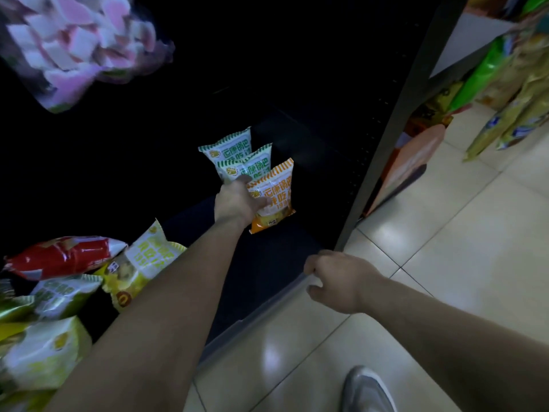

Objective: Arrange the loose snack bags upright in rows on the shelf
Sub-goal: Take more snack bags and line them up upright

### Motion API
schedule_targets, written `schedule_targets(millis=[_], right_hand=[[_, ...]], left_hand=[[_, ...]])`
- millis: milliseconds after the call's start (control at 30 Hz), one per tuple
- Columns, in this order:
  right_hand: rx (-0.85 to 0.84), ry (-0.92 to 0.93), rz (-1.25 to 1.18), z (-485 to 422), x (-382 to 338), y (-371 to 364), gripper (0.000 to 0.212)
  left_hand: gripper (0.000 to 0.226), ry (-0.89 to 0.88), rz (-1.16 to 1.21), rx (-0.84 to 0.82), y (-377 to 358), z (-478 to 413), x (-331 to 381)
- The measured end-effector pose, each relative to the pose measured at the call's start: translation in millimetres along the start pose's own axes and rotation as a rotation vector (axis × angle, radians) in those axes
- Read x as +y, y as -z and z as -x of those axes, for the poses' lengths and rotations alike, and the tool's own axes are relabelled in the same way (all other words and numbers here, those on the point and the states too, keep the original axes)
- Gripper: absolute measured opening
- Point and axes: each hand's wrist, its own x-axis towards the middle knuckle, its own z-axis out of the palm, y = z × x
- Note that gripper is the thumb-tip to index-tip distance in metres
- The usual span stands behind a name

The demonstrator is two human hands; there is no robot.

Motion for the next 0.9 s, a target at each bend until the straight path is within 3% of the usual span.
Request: schedule_targets(millis=[167, 600, 733, 900], right_hand=[[-0.027, 0.007, -0.017, -9.0, -4.9, -3.6, 0.037], [-0.090, 0.030, 0.072, -16.9, -38.0, -3.8, 0.039], [-0.062, 0.050, 0.087, -20.6, -49.7, 6.5, 0.040], [0.009, 0.132, 0.067, -25.3, -86.2, 24.5, 0.040]], left_hand=[[0.063, 0.037, 0.109, 0.048, -6.3, -3.7, -5.7], [0.070, 0.051, 0.070, 0.002, -9.3, -4.1, -13.2], [0.087, -0.043, -0.141, -0.073, 25.8, 2.4, -17.8], [0.083, -0.162, -0.410, -0.180, 121.2, 60.2, -66.5]])
